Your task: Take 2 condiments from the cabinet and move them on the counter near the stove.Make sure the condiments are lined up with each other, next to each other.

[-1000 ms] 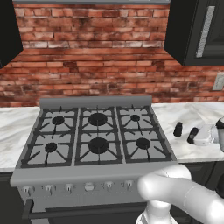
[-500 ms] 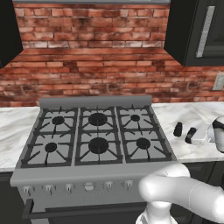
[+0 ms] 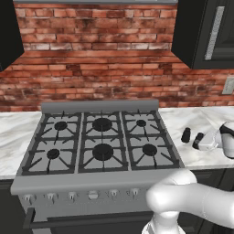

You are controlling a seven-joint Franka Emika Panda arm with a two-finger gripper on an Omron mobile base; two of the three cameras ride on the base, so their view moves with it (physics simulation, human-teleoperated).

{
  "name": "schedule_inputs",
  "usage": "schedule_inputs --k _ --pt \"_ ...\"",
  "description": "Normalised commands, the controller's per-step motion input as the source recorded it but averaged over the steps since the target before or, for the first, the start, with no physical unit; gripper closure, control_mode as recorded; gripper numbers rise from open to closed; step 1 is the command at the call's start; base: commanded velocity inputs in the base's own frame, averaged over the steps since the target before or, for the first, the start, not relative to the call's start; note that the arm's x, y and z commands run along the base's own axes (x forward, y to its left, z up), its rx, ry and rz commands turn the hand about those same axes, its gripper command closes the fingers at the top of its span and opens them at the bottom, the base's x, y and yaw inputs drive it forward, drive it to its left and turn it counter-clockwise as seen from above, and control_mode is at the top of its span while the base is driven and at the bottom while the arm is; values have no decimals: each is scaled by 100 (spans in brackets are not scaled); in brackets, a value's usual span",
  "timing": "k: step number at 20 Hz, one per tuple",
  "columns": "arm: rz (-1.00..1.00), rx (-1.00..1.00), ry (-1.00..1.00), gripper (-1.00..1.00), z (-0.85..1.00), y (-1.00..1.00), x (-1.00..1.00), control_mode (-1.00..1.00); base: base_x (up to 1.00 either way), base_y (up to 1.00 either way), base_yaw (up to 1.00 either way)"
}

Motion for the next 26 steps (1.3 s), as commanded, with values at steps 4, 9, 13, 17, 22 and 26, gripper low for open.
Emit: schedule_inputs --k 4,9,13,17,22,26 --pt "0 0 0 100 -16 -4 19 -100 0 0 0" --pt "0 0 0 100 -14 -2 17 -100 0 0 0" --pt "0 0 0 100 -9 -4 11 -100 0 0 0" --pt "0 0 0 100 -4 -3 5 -100 0 0 0" --pt "0 0 0 100 -3 0 5 -100 0 0 0" --pt "0 0 0 100 -8 0 3 -100 0 0 0"
